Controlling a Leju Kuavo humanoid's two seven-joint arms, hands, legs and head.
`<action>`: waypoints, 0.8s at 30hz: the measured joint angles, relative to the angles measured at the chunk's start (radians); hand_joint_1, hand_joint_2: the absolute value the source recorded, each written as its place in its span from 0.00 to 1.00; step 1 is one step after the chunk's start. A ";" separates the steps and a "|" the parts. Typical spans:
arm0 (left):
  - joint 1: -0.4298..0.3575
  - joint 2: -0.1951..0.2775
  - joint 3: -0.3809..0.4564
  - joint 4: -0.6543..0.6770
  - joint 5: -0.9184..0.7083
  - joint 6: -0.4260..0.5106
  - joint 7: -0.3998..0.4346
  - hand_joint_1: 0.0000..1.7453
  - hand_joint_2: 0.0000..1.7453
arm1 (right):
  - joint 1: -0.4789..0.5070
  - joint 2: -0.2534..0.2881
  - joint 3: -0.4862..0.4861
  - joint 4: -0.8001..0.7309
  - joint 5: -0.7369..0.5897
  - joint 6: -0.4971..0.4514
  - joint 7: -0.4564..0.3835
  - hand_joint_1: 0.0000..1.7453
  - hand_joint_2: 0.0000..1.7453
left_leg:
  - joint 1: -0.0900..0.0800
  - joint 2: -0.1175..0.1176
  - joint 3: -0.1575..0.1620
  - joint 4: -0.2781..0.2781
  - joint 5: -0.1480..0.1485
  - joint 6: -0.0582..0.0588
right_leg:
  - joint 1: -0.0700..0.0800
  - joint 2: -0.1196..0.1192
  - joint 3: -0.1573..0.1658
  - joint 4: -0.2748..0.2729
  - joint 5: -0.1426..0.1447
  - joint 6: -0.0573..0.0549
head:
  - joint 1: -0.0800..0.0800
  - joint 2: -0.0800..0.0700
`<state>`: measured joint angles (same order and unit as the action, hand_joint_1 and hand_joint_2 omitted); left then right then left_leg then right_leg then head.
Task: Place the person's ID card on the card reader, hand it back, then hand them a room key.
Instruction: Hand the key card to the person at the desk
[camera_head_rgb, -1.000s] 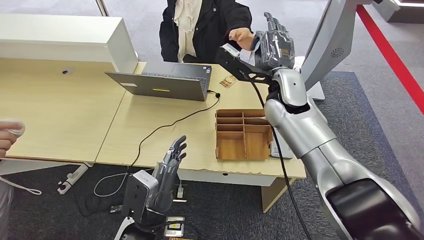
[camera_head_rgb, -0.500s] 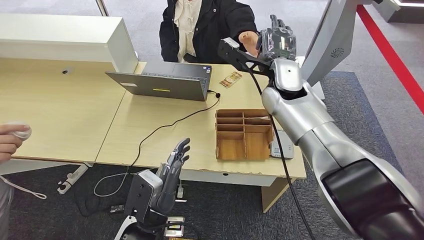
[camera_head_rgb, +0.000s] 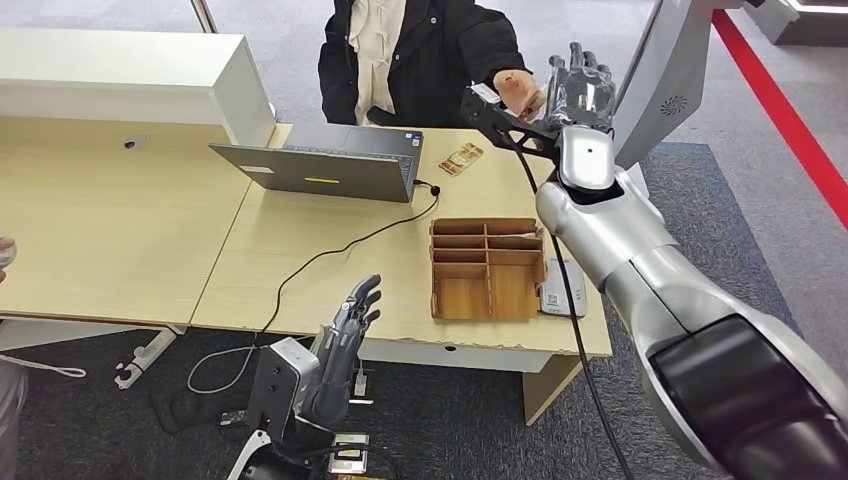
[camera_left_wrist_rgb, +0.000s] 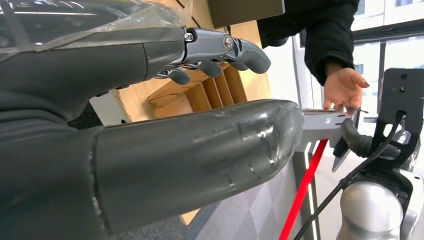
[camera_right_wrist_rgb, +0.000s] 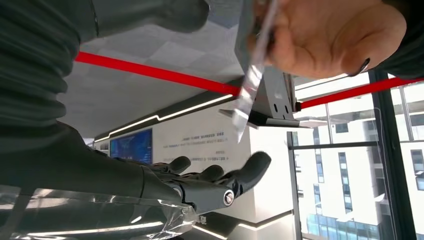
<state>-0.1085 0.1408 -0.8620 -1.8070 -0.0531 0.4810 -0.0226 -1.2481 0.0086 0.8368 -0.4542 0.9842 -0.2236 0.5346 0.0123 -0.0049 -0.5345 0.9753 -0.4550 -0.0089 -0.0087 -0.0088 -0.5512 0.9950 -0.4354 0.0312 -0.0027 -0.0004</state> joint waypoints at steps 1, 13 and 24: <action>0.000 0.000 0.000 0.000 0.000 0.001 -0.002 0.00 0.00 | -0.002 -0.001 0.003 0.002 -0.007 -0.009 -0.004 0.00 1.00 | 0.000 0.000 0.000 0.000 0.000 0.000 | 0.000 0.000 0.000 0.000 0.000 0.000 | 0.000 0.000; 0.001 0.006 0.000 0.000 -0.013 0.068 -0.012 0.00 0.00 | 0.010 0.012 0.000 -0.032 -0.288 -0.248 -0.255 0.00 1.00 | 0.000 0.000 0.000 0.000 0.000 0.000 | 0.000 0.000 0.000 0.000 0.000 0.000 | 0.000 0.000; 0.028 0.012 0.005 -0.010 -0.041 0.150 -0.029 0.00 0.00 | 0.186 -0.020 0.007 -0.229 -0.437 -0.198 -0.263 0.00 1.00 | 0.000 0.000 0.001 0.000 0.000 0.000 | 0.000 0.000 0.000 0.000 0.000 0.000 | 0.000 0.000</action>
<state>-0.0805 0.1531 -0.8571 -1.8173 -0.0945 0.6312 -0.0519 -1.0625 -0.0117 0.8442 -0.6827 0.5469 -0.4214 0.2717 0.0123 -0.0048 -0.5339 0.9753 -0.4551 -0.0089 -0.0085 -0.0088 -0.5508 0.9948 -0.4354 0.0312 -0.0026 -0.0003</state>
